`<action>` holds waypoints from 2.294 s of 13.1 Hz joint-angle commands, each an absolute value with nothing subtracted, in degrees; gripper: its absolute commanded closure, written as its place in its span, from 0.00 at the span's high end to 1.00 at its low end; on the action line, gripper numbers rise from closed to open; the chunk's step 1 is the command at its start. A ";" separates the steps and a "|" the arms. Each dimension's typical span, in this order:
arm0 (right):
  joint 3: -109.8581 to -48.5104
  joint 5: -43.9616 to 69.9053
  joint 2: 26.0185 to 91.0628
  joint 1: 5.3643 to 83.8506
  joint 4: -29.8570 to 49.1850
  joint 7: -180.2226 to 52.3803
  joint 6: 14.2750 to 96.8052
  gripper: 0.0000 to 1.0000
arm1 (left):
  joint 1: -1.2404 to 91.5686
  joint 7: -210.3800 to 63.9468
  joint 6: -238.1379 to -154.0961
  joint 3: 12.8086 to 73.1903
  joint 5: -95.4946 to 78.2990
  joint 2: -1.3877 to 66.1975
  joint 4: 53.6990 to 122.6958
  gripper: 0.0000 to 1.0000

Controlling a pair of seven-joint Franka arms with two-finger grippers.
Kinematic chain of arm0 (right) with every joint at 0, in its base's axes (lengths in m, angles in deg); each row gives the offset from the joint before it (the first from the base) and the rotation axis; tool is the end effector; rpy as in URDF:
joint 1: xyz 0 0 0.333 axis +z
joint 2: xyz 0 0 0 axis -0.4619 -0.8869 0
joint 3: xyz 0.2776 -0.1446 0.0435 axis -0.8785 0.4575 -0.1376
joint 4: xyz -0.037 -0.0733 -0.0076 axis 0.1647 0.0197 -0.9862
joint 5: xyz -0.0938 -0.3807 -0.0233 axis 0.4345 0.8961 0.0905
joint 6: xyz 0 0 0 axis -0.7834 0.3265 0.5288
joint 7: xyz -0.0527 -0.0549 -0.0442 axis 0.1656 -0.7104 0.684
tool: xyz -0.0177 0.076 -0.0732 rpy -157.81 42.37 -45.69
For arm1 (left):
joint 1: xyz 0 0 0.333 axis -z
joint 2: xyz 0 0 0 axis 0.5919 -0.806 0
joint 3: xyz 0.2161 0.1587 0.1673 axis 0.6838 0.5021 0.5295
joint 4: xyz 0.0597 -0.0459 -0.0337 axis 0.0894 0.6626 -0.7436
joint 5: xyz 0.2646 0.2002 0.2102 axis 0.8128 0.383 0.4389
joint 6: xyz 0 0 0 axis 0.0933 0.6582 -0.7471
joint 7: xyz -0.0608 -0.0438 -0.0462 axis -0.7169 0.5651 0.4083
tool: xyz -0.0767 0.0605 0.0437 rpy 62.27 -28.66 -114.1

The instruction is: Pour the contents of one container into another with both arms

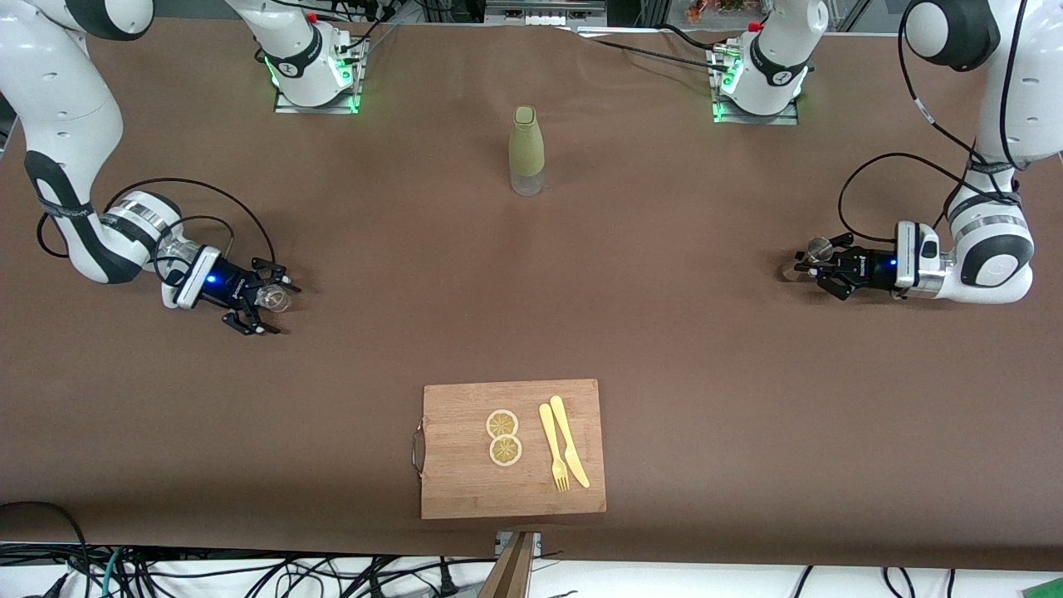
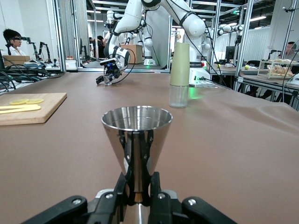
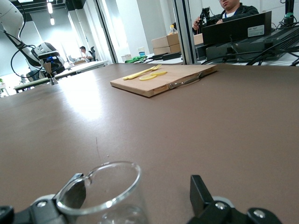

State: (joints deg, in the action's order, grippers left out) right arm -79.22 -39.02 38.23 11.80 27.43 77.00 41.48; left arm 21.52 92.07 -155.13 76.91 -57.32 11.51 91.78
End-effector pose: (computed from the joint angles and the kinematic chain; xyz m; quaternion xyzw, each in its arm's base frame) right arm 0.5134 -0.1085 0.0641 -0.7064 -0.3580 -0.4636 0.3974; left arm 0.5029 0.1719 0.1091 0.5103 -0.5922 0.3944 0.4830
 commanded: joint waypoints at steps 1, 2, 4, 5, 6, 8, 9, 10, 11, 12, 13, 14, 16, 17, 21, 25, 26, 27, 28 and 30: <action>-79.80 -38.07 38.32 11.34 26.39 76.15 41.26 1.00 | 20.47 102.42 -152.96 77.76 -55.59 8.72 89.47 0.00; -79.97 -38.07 38.32 11.34 26.39 76.15 41.26 1.00 | 20.47 103.38 -152.96 77.76 -55.68 8.02 89.04 0.00; -80.33 -38.07 38.41 11.86 26.04 76.07 41.26 1.00 | 20.38 104.53 -152.96 77.76 -55.85 6.09 87.28 0.00; -80.24 -38.07 38.50 12.04 25.78 76.24 41.17 1.00 | 20.21 104.97 -152.96 77.76 -55.94 5.39 87.19 0.00; -80.24 -38.07 38.32 11.61 25.78 76.42 41.08 1.00 | 20.21 105.32 -152.96 77.76 -55.94 5.12 87.10 0.00; -80.15 -37.64 38.06 11.51 25.78 76.77 41.08 1.00 | 20.12 105.32 -153.31 77.76 -55.68 5.12 87.10 0.14; -80.15 -37.55 38.06 11.51 25.87 76.77 40.99 1.00 | 20.20 105.32 -153.57 77.85 -55.68 5.12 86.75 0.35; -80.15 -37.55 37.97 11.60 25.87 76.77 40.99 1.00 | 20.21 105.32 -154.10 77.76 -55.68 4.94 86.40 0.61; -80.15 -37.55 37.88 11.69 25.87 76.86 41.08 1.00 | 20.12 105.50 -154.45 77.76 -55.68 4.51 86.22 1.00; -80.24 -37.55 37.45 11.86 25.87 76.86 41.08 1.00 | 20.20 105.24 -154.71 77.85 -55.68 4.50 85.96 1.00; -80.24 -37.55 37.10 11.86 25.78 76.94 41.08 1.00 | 20.21 104.71 -155.06 77.85 -55.59 4.41 85.00 1.00; -80.24 -37.55 37.01 11.86 25.78 77.03 40.99 1.00 | 20.21 103.75 -156.20 77.85 -55.51 4.59 84.03 1.00; -80.24 -37.55 36.92 11.69 25.78 77.21 40.82 1.00 | 20.21 99.29 -158.22 79.07 -54.46 4.76 81.31 1.00; -80.24 -37.55 36.92 11.69 25.78 77.21 40.82 1.00 | 20.21 95.43 -160.32 79.17 -51.67 5.11 79.47 1.00; -80.24 -37.55 37.00 11.69 25.60 77.21 40.64 1.00 | 20.64 71.82 -163.67 80.30 -39.88 7.65 71.63 1.00; -80.24 -37.55 37.00 11.69 25.60 77.21 40.64 1.00 | 22.83 41.05 -163.77 80.49 -32.41 12.49 70.06 1.00; -80.24 -37.55 37.00 11.69 25.60 77.12 40.64 1.00 | 24.23 34.64 -163.77 80.49 -30.65 14.07 69.79 1.00; -80.24 -37.55 37.00 11.69 25.60 77.12 40.64 1.00 | 25.64 27.70 -163.77 80.49 -28.98 16.08 69.78 1.00; -80.24 -37.55 37.00 11.69 25.60 77.03 40.38 1.00 | 27.13 20.93 -163.86 80.31 -27.13 17.76 69.78 1.00; -80.24 -37.55 37.36 11.69 24.73 76.51 40.38 1.00 | 30.12 7.48 -163.86 79.78 -23.62 20.48 69.87 1.00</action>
